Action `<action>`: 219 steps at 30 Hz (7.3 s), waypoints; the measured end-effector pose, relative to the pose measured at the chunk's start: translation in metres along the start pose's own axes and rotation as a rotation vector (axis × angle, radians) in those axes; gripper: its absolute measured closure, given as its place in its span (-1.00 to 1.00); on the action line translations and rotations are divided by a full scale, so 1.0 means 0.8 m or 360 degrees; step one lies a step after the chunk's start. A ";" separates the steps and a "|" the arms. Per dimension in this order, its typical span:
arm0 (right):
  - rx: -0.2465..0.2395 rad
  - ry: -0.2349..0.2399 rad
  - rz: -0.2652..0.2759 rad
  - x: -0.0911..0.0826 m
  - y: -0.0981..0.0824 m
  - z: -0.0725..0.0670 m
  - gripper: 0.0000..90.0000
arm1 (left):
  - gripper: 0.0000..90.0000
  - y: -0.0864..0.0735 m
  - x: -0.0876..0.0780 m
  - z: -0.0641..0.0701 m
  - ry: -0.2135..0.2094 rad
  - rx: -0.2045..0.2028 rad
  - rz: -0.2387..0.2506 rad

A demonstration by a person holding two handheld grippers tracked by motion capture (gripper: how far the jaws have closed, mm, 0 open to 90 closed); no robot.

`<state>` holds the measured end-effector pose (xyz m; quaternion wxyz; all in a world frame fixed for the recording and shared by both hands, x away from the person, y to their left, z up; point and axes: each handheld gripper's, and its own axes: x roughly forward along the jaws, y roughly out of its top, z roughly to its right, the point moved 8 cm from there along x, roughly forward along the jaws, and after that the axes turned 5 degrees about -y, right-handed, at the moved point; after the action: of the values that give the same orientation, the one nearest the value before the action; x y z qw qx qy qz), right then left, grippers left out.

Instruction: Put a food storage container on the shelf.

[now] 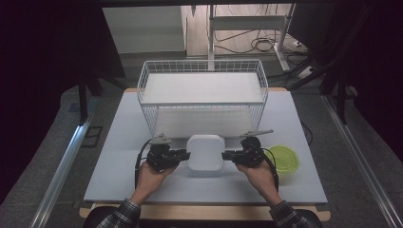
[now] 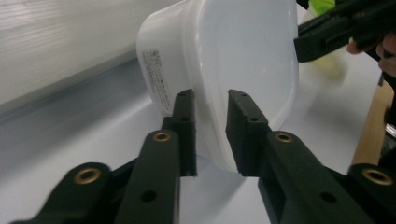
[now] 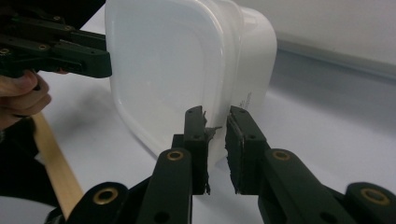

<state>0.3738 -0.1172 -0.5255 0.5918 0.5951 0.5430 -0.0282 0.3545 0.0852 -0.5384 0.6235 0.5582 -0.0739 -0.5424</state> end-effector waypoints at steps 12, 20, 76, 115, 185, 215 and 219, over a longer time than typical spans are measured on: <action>-0.0149 -0.0102 0.0129 -0.008 0.012 -0.014 0.75 | 0.74 0.009 -0.011 0.000 0.0027 -0.0024 0.0083; -0.0187 -0.0087 0.0193 -0.022 0.030 -0.024 0.76 | 0.74 0.026 -0.025 0.005 0.0057 0.0003 0.0125; -0.0309 -0.0161 0.0520 -0.098 0.240 -0.048 0.75 | 0.72 0.236 -0.109 -0.006 0.0198 0.0142 0.0369; -0.0247 -0.0269 0.0443 -0.060 0.280 -0.015 0.21 | 0.25 0.269 -0.079 -0.041 0.0158 0.0038 0.0412; -0.0497 -0.0176 0.0458 -0.085 0.127 -0.025 -0.78 | -0.88 0.122 -0.090 0.022 0.0142 0.0446 0.0291; -0.0468 -0.0272 0.0410 -0.085 0.016 0.008 -0.84 | -0.87 0.010 -0.069 0.008 0.0230 0.0408 0.0223; -0.0428 -0.0276 0.0380 -0.084 -0.003 0.013 -0.84 | -0.87 -0.007 -0.063 0.009 0.0244 0.0428 0.0182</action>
<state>0.3506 -0.1664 -0.4850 0.7096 0.5662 0.4145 0.0639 0.3262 0.1205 -0.5141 0.5768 0.6712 -0.1297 -0.4472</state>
